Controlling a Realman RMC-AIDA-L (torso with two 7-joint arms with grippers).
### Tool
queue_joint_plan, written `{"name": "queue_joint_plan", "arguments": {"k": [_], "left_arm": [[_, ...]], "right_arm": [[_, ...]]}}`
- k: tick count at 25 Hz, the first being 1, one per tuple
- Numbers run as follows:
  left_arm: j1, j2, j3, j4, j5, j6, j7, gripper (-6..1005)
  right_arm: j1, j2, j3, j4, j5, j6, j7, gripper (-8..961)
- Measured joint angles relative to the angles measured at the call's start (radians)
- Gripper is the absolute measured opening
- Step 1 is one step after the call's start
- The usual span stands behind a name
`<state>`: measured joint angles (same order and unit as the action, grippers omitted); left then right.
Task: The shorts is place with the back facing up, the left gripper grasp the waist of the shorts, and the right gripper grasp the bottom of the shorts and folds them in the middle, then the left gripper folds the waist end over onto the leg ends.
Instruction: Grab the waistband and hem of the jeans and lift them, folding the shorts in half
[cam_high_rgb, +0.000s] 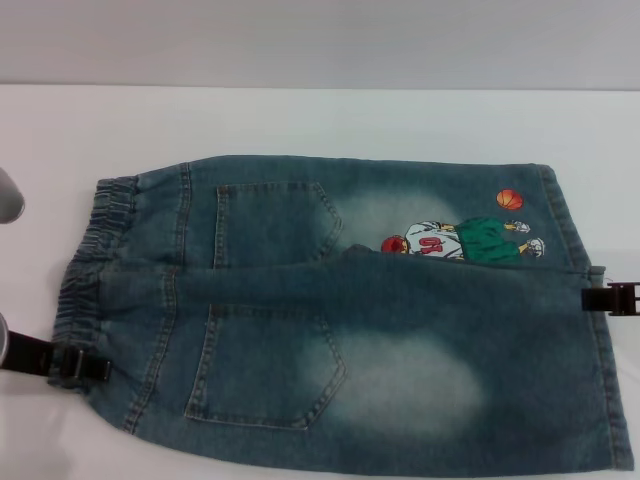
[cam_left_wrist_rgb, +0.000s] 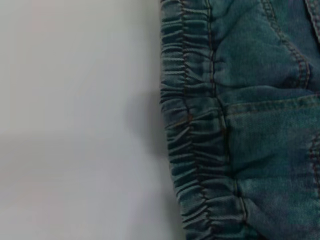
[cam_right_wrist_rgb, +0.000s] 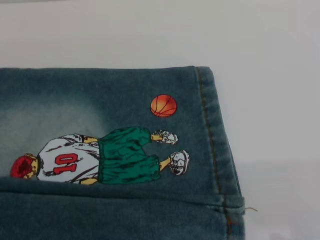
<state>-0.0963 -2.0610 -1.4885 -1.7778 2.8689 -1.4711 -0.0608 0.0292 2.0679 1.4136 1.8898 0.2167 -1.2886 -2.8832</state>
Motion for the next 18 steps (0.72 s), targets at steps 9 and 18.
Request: {"name": "queue_joint_plan", "arguments": {"k": [9,18], "left_arm": [[0.0,-0.001,0.011,0.003,0.011,0.004,-0.002,798],[-0.002,-0.001,0.015,0.009,0.012,0.001,-0.003,799]], "right_arm": [[-0.005,0.0,-0.007,0.013,-0.001,-0.007,-0.001,658],[-0.009,0.0,-0.009,0.019,-0.014,-0.009,-0.001,658]]}}
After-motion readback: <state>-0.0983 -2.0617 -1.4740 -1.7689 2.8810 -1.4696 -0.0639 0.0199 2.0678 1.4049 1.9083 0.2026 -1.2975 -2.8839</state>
